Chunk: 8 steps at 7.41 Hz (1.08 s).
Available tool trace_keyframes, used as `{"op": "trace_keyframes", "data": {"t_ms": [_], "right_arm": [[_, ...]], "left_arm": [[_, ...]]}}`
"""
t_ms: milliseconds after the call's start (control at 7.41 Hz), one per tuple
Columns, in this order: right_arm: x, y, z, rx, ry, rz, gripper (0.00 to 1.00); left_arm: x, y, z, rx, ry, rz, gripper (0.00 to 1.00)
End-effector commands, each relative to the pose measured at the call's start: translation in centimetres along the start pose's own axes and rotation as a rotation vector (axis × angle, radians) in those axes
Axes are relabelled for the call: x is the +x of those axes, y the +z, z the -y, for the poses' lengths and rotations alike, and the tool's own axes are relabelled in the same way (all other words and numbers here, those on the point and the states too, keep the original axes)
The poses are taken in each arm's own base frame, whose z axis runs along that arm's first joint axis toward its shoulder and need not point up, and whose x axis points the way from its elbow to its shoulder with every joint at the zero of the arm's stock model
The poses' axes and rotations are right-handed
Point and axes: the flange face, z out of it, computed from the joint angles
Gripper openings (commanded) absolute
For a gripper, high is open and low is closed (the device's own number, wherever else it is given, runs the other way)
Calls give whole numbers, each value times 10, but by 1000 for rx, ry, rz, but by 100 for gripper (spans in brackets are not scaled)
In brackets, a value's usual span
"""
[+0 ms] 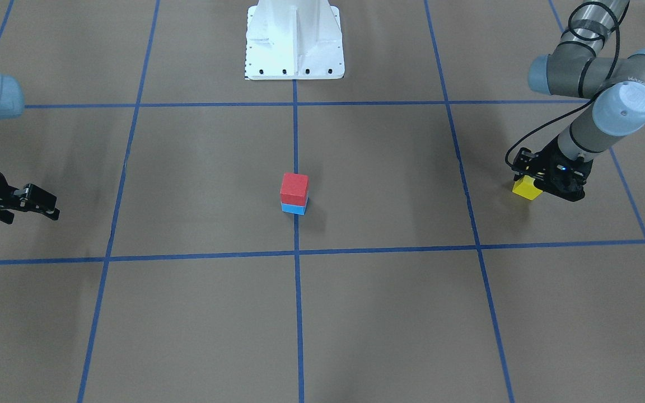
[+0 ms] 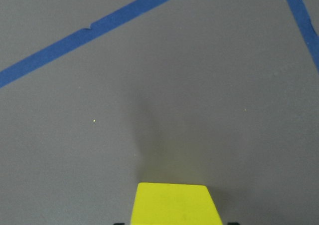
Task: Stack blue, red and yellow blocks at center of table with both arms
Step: 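Lift the yellow cube with the left gripper and carry it over the stack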
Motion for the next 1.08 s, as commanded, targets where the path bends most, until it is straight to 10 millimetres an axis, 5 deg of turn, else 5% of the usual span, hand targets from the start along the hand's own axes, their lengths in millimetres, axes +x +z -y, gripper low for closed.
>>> {"op": "trace_keyframes", "data": {"t_ms": [0,135,405,539,674,944], "right_arm": [[-1,-1,-1,2,-2,2,100],[-1,-1,-1,2,-2,2,100],[-1,-2,-1,3,-3,2,100],[0,-1,-1,1,-1,1,100],[3,0,-3,-2,0,-2,100],[9,3,-3,-6,1,-8,100]], "left_arm": [[8,-9,0,-8,-6,-14,0],[24,-22,8,-2,-6,-52,0],[101,-96,69,49,-67,-80,0],[171,-134,122,68,-162,-111,0],[247,-136,140,27,-184,-124,0],[323,-174,191,76,-197,-137,0]]}}
